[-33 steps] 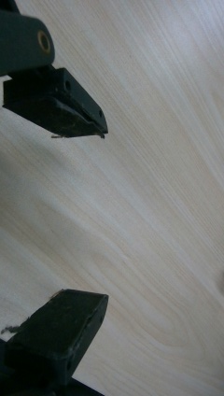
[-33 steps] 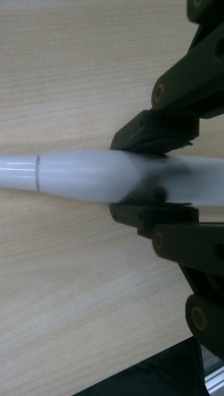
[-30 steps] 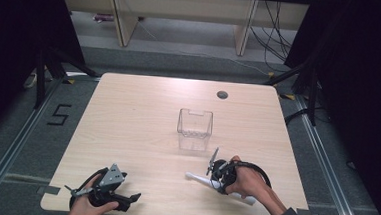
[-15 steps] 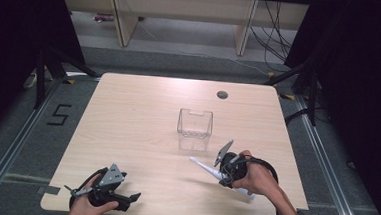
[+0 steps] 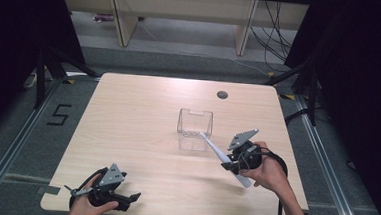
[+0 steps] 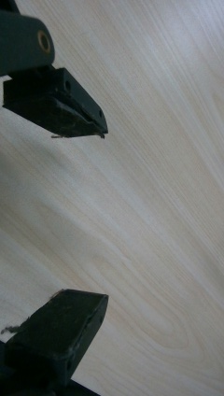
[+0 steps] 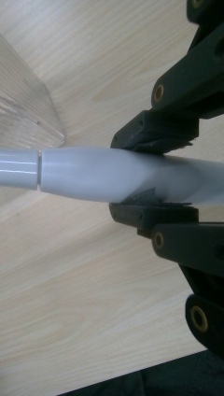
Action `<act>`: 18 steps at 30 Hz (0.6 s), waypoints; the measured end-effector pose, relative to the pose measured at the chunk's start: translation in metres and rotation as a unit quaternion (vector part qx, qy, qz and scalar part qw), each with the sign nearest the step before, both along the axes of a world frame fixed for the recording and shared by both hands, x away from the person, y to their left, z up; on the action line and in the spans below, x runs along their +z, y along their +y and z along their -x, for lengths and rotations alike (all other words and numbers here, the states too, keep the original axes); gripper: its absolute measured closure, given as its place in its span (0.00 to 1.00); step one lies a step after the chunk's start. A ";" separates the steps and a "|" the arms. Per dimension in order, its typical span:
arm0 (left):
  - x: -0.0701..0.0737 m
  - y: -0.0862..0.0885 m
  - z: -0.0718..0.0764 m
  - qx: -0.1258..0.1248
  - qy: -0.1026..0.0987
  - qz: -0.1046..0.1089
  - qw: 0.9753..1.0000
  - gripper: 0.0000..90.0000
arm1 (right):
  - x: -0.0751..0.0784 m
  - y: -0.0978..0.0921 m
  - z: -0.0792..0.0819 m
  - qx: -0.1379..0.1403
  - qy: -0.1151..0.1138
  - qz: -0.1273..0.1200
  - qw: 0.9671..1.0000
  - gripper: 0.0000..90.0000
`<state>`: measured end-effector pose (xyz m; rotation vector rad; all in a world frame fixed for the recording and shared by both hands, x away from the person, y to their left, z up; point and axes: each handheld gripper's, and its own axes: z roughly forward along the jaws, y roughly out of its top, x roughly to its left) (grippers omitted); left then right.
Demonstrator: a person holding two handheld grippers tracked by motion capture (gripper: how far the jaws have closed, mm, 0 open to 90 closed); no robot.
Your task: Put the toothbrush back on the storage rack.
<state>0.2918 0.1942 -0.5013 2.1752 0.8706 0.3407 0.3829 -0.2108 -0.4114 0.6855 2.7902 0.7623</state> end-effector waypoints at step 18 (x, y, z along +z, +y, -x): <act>0.001 0.001 -0.002 -0.005 -0.008 -0.014 1.000 0.16 | 0.019 -0.015 -0.014 -0.047 -0.045 -0.109 0.992 0.74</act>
